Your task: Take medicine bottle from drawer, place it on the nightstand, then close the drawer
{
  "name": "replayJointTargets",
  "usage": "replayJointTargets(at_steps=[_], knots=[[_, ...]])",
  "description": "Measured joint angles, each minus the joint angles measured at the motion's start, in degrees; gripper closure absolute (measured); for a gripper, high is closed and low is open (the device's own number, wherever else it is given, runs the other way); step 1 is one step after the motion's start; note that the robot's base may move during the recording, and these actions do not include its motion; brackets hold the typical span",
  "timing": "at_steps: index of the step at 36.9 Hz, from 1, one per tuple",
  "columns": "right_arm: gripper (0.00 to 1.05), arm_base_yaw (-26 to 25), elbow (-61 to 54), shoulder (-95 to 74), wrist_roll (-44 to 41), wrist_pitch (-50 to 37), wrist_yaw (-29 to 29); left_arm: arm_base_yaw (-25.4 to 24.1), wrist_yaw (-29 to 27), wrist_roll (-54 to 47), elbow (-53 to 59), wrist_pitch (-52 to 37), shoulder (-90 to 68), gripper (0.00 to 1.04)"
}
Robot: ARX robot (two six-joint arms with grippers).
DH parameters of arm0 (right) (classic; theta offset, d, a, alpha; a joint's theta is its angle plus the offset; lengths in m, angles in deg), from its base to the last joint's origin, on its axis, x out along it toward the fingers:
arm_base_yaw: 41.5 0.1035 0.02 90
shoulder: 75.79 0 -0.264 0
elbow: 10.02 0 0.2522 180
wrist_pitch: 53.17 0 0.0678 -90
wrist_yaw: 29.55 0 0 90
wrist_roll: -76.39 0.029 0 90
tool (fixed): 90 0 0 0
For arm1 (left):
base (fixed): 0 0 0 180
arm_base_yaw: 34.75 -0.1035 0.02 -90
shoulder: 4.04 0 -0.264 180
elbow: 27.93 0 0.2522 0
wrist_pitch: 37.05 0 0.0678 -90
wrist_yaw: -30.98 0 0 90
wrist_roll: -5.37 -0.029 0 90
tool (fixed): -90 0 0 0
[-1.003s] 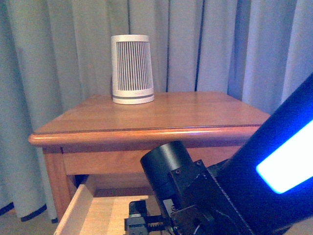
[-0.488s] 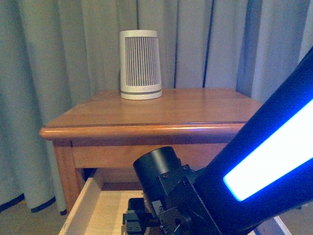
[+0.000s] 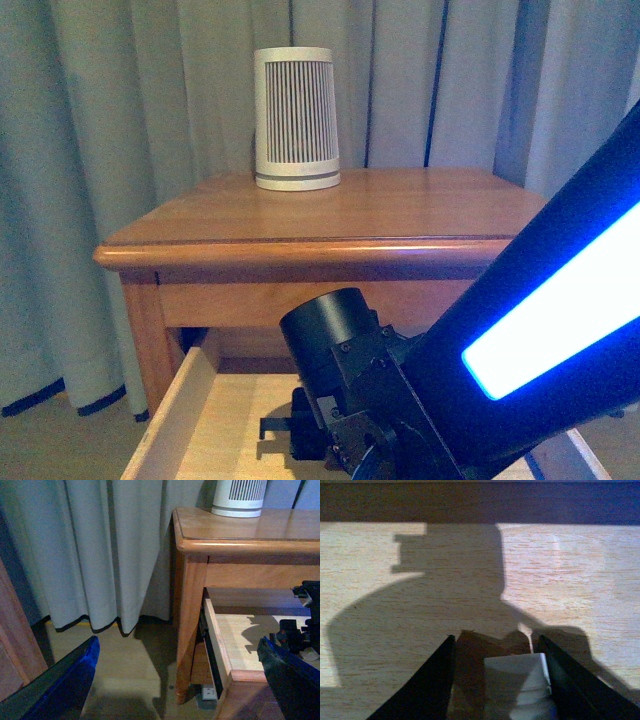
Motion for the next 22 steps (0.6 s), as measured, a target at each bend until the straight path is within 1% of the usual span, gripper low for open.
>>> replayJointTargets(at_steps=[3,4,6,10,22], knots=[[0.67,-0.02,-0.04,0.02,-0.02,-0.15,0.22,0.00,0.00,0.00,0.00,0.00,0.00,0.07],[0.72,-0.02,-0.17,0.17,-0.02,-0.15,0.28,0.00,0.00,0.00,0.00,0.00,0.00,0.07],[0.76,-0.07,-0.55,0.55,-0.04,-0.22,0.39,0.00,0.00,0.00,0.00,0.00,0.00,0.07],[0.76,-0.31,-2.03,1.77,-0.37,-1.20,0.74,0.00,0.00,0.00,0.00,0.00,0.00,0.07],[0.77,-2.60,-12.96,13.22,-3.37,-6.36,7.52,0.00,0.00,0.00,0.00,0.00,0.00,0.07]])
